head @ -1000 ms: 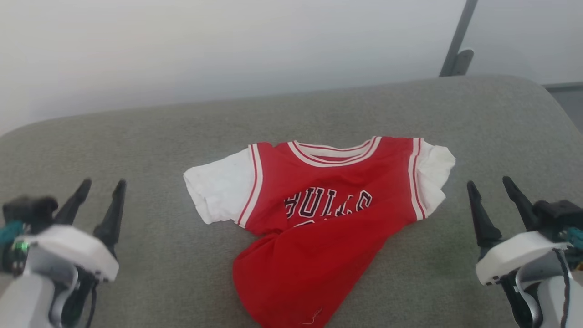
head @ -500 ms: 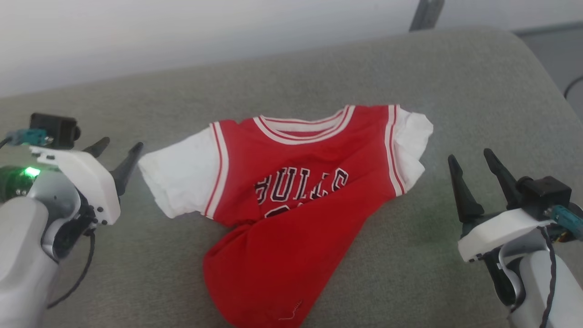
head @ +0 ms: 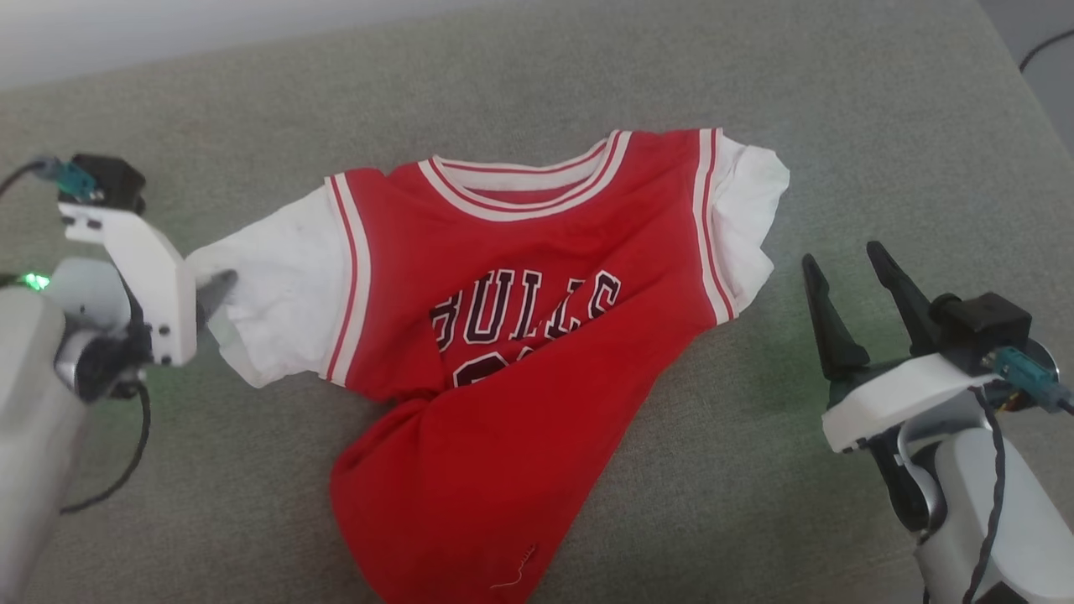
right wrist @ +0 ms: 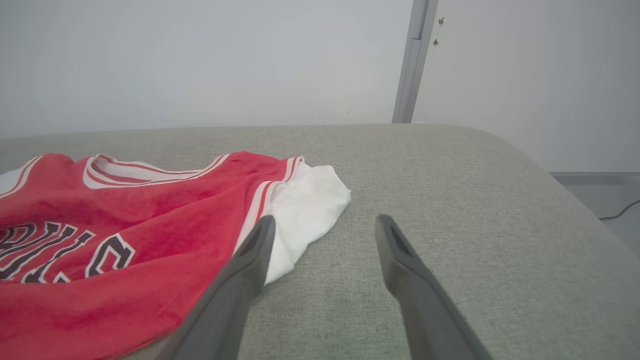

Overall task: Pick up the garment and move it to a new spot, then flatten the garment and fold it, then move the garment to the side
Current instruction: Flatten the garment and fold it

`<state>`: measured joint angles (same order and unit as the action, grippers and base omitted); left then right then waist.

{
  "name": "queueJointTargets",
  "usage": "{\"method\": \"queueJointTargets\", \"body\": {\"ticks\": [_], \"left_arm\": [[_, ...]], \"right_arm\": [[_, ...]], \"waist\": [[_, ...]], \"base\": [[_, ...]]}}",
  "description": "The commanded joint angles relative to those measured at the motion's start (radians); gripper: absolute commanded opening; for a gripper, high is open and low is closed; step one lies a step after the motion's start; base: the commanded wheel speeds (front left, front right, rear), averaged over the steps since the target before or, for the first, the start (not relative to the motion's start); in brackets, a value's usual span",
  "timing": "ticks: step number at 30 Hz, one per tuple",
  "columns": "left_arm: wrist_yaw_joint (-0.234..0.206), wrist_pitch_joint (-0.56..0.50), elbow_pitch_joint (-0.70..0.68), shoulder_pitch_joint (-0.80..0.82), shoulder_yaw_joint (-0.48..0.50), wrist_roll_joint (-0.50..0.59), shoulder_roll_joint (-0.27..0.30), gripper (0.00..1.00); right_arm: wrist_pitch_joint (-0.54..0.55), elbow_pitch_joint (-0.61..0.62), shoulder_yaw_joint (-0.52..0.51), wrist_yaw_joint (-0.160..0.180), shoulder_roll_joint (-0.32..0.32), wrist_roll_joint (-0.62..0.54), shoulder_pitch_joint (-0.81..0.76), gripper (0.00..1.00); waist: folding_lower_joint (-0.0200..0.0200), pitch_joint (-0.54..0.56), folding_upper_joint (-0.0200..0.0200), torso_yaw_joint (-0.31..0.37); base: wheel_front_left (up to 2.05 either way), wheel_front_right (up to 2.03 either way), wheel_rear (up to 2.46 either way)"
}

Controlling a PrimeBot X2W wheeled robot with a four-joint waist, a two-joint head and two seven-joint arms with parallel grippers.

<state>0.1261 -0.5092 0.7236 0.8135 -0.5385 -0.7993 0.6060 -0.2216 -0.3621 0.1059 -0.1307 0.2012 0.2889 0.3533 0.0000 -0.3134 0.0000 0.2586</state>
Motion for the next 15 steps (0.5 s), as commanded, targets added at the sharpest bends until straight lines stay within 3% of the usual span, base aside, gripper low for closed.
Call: {"method": "queueJointTargets", "body": {"ticks": [1, 10, 11, 12, 13, 15], "left_arm": [[-0.008, -0.015, 0.025, 0.011, -0.003, -0.005, -0.014, 1.0], [-0.046, -0.214, 0.224, 0.026, -0.058, -0.027, -0.101, 1.0], [-0.052, -0.238, 0.239, 0.026, -0.06, -0.034, -0.111, 0.93], [-0.049, -0.26, 0.248, 0.024, -0.068, -0.035, -0.12, 0.61], [-0.045, -0.267, 0.251, 0.025, -0.073, -0.037, -0.129, 0.0], [-0.043, -0.29, 0.265, 0.024, -0.08, -0.039, -0.139, 0.0]], "right_arm": [[-0.01, -0.002, 0.005, 0.0, 0.0, 0.002, 0.012, 1.0], [0.006, -0.013, 0.022, 0.0, 0.006, 0.005, 0.044, 1.0], [0.008, -0.012, 0.022, 0.0, 0.008, 0.006, 0.045, 1.0], [0.011, -0.012, 0.023, 0.0, 0.008, 0.007, 0.044, 1.0], [0.012, -0.01, 0.022, 0.0, 0.009, 0.008, 0.045, 1.0], [0.017, -0.007, 0.022, 0.0, 0.01, 0.009, 0.048, 1.0]], "waist": [[0.0, -0.016, 0.0, 0.004], [0.0, -0.041, 0.0, 0.0], [0.0, -0.042, 0.0, -0.001], [0.0, -0.043, 0.0, -0.002], [0.0, -0.044, 0.0, -0.004], [0.0, -0.046, 0.0, -0.007]], "base": [[0.0, 0.0, 0.0], [0.0, 0.0, 0.0], [0.0, 0.0, 0.0], [0.0, 0.0, 0.0], [0.0, 0.0, 0.0], [0.0, 0.0, 0.0]]}}
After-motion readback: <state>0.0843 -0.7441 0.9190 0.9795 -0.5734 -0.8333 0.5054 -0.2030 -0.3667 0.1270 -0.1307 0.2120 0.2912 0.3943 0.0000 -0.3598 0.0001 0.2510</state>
